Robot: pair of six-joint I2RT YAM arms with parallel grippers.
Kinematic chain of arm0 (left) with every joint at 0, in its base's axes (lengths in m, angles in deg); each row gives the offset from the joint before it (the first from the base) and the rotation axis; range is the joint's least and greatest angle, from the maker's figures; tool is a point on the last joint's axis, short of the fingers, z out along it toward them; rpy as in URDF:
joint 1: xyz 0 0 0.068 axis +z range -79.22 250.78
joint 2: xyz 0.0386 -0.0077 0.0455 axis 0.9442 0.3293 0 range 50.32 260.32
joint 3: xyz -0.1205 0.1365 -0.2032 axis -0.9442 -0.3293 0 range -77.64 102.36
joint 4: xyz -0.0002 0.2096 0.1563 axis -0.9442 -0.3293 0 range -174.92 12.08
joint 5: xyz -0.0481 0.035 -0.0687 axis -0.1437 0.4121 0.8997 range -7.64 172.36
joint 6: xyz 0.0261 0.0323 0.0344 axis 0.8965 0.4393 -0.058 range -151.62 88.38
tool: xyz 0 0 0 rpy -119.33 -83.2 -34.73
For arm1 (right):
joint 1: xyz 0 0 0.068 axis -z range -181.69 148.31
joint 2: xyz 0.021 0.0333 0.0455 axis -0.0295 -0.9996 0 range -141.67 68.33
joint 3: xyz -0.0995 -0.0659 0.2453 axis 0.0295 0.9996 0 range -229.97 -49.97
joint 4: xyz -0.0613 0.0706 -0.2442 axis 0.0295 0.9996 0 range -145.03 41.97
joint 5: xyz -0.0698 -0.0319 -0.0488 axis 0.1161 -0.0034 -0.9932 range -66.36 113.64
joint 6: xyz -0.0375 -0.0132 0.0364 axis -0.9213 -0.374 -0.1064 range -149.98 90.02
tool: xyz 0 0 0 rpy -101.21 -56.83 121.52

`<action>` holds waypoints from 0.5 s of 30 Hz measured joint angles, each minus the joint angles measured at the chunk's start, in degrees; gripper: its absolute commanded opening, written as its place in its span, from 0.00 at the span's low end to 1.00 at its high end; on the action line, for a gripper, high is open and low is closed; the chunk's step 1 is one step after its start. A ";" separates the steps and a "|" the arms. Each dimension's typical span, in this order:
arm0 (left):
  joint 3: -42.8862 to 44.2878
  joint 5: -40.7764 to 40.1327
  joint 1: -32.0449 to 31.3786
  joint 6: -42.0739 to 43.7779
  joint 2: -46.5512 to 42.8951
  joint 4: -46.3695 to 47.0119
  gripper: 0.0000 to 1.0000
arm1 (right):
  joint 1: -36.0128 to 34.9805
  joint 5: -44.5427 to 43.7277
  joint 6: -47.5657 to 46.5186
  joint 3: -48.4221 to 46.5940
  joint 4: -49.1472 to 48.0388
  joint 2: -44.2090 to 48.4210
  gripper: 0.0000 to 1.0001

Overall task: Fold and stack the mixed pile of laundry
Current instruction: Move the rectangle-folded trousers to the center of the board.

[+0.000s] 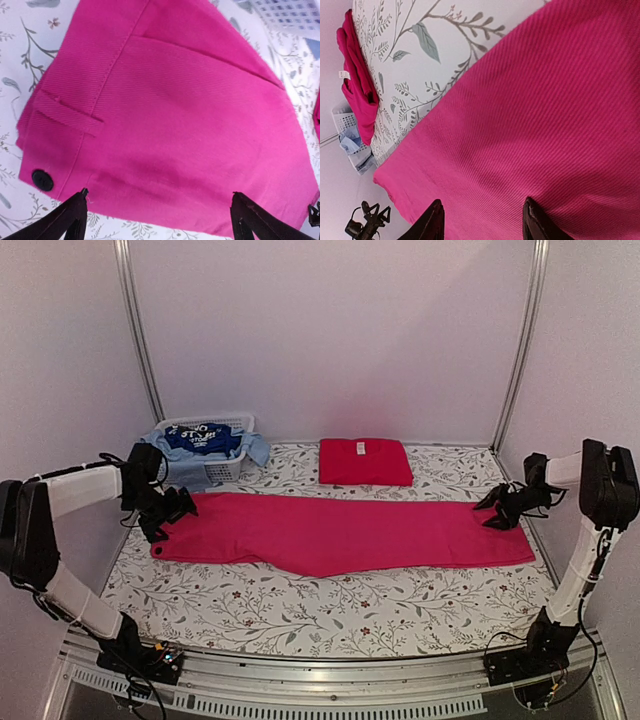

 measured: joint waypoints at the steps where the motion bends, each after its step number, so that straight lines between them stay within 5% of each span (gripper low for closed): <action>1: -0.09 0.09 0.52 -0.24 -3.13 -0.83 1.00 | 0.07 -0.20 -0.42 -0.11 0.57 0.28 0.47; 7: -3.54 0.55 9.07 -3.89 -16.04 -3.65 0.96 | -5.35 -0.66 -6.10 -5.55 5.25 4.55 0.39; 15: -10.67 3.63 15.39 -8.15 -11.98 -2.91 0.71 | -33.40 1.40 -12.74 -10.97 3.45 10.08 0.35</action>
